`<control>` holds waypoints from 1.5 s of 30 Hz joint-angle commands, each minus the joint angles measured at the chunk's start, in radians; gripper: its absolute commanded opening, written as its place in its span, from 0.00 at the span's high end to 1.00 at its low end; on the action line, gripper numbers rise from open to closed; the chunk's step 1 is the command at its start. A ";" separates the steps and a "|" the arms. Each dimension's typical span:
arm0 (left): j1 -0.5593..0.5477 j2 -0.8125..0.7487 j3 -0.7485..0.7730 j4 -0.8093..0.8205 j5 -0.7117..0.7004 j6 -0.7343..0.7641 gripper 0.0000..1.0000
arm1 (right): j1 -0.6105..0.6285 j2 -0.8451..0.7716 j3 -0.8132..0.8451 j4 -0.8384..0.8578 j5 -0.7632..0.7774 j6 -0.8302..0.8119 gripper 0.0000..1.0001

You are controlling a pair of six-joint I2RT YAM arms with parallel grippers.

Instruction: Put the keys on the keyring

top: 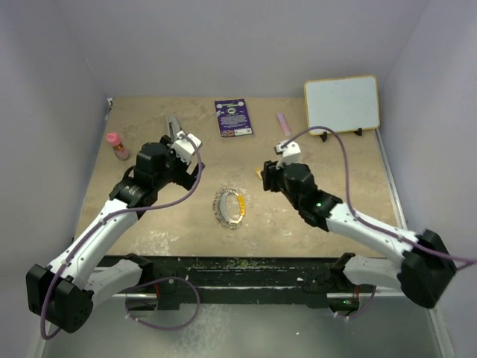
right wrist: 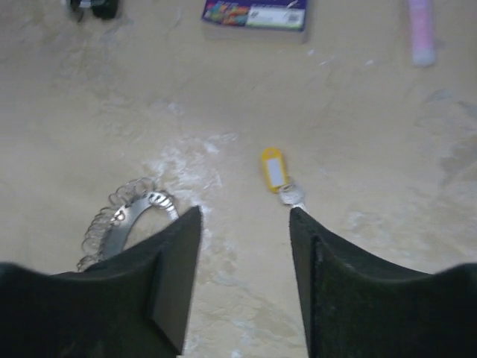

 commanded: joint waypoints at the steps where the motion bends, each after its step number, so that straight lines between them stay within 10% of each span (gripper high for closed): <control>1: -0.002 0.012 -0.028 0.065 -0.130 0.002 0.02 | 0.032 0.239 0.085 0.104 -0.249 -0.003 0.49; 20: 0.032 -0.042 -0.059 0.020 -0.089 0.023 0.02 | 0.177 0.746 0.480 0.007 -0.096 0.148 0.55; 45: 0.089 -0.058 -0.060 -0.006 -0.003 0.022 0.02 | 0.179 0.861 0.604 -0.276 0.047 0.291 0.72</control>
